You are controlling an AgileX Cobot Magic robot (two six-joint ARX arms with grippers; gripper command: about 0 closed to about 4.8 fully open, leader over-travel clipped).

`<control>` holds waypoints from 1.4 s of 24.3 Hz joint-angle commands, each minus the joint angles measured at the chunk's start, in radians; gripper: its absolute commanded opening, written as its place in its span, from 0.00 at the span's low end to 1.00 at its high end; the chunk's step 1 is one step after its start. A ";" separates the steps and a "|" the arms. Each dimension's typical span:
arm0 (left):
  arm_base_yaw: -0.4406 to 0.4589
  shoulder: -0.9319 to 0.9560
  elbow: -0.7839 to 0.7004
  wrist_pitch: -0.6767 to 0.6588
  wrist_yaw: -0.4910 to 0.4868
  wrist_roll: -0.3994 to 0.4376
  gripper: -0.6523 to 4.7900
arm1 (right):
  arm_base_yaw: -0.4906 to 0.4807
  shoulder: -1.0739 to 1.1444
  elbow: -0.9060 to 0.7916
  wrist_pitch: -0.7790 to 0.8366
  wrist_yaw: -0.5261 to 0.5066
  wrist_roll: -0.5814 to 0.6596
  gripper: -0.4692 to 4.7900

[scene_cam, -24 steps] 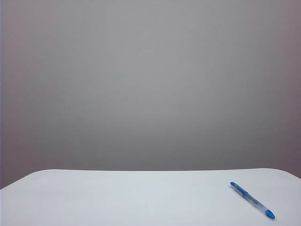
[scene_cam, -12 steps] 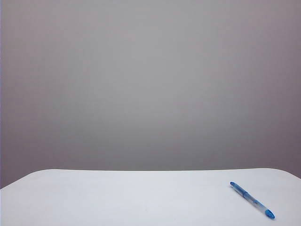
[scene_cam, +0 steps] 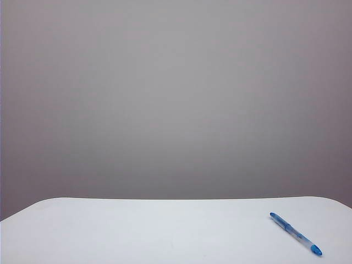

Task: Pick up the pen and remove the cap.

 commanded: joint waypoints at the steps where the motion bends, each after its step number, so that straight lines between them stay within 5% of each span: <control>1: -0.001 0.076 0.056 -0.005 0.040 0.091 0.11 | 0.001 0.025 0.100 -0.021 0.078 0.004 0.09; 6: -0.001 0.332 0.225 -0.085 0.267 0.107 0.11 | 0.000 0.320 0.365 -0.096 0.128 -0.035 0.09; 9: -0.003 0.431 0.327 -0.173 0.318 0.110 0.11 | 0.000 0.486 0.488 -0.097 0.112 -0.127 0.11; 14: -0.014 0.571 0.467 -0.245 0.317 0.143 0.11 | 0.000 0.782 0.722 -0.126 -0.028 -0.441 0.20; 23: -0.132 0.763 0.526 -0.259 0.304 0.208 0.11 | -0.002 1.229 1.180 -0.439 -0.137 -0.410 0.22; 29: -0.214 0.911 0.526 -0.277 0.295 0.208 0.11 | -0.002 1.463 1.316 -0.600 -0.138 -0.394 0.28; 34: -0.250 0.989 0.526 -0.289 0.140 0.208 0.11 | -0.002 1.593 1.320 -0.696 -0.157 -0.384 0.30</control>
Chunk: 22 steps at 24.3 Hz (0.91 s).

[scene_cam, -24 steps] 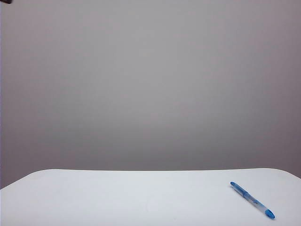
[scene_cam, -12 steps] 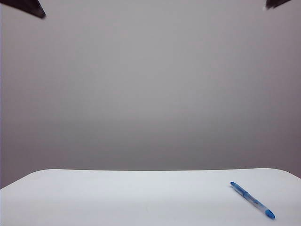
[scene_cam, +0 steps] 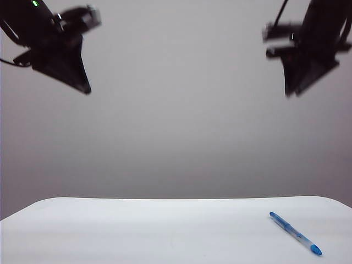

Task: Pick up the pen and remove the cap.

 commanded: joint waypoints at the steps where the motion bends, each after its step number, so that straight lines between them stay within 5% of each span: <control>1: -0.004 0.029 0.007 -0.018 -0.078 0.011 0.12 | -0.001 0.061 0.004 -0.052 -0.042 0.008 0.31; 5: -0.003 0.079 0.008 -0.084 0.025 0.045 0.36 | -0.001 0.175 0.004 -0.093 -0.053 0.023 0.33; 9: -0.006 0.089 0.008 -0.098 0.046 0.043 0.40 | -0.001 0.249 0.004 -0.097 -0.078 0.034 0.68; 12: -0.010 0.089 0.008 -0.090 0.036 0.039 0.42 | -0.001 0.295 0.004 -0.113 -0.078 0.033 0.66; 17: -0.010 0.089 0.008 -0.084 -0.111 -0.026 0.41 | -0.001 0.412 0.004 -0.127 -0.079 0.034 0.67; 22: -0.010 0.089 0.008 -0.077 -0.116 -0.024 0.41 | -0.001 0.443 0.004 -0.134 -0.116 0.035 0.67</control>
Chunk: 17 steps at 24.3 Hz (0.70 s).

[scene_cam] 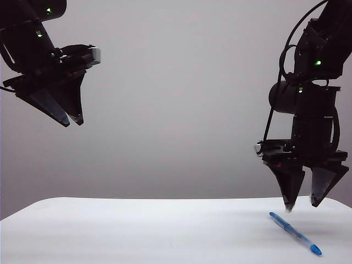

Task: Pick up the pen and remove the cap.

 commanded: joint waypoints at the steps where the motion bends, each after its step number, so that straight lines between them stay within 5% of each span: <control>1: -0.002 -0.004 0.006 0.021 -0.002 0.000 0.41 | 0.001 0.006 0.003 0.001 -0.042 0.004 0.67; 17: -0.002 -0.005 0.006 0.043 0.000 0.000 0.41 | 0.016 0.079 -0.003 0.014 -0.040 0.029 0.63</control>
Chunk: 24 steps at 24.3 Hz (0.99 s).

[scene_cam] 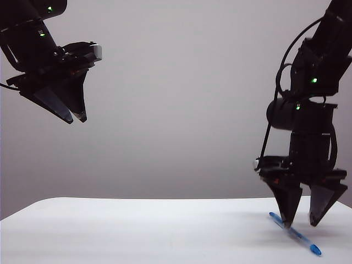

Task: Pick up the pen and remove the cap.

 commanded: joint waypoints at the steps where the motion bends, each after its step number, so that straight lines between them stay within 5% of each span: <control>1: -0.001 -0.004 0.006 0.000 0.000 0.000 0.41 | 0.015 0.010 -0.002 0.004 -0.001 0.005 0.59; 10: -0.002 -0.004 0.006 -0.002 0.000 -0.002 0.41 | 0.042 0.042 -0.043 0.067 0.008 0.008 0.48; 11: -0.002 -0.004 0.006 -0.006 0.000 -0.003 0.41 | 0.042 0.050 -0.053 0.073 0.009 0.008 0.44; 13: -0.002 -0.004 0.006 -0.008 0.000 -0.003 0.41 | 0.041 0.066 -0.077 0.079 0.013 -0.002 0.12; 14: -0.002 -0.004 0.006 -0.006 0.000 -0.003 0.41 | 0.041 0.066 -0.082 0.085 0.013 -0.004 0.08; 18: -0.001 -0.005 0.006 0.011 0.019 0.002 0.42 | 0.041 0.062 -0.076 0.084 -0.013 -0.004 0.08; 22: -0.001 -0.005 0.006 0.083 0.190 0.004 0.43 | 0.041 0.030 -0.042 0.050 -0.092 -0.003 0.08; 24: -0.001 -0.005 0.006 0.139 0.259 0.002 0.53 | 0.041 0.003 -0.009 0.031 -0.154 -0.003 0.08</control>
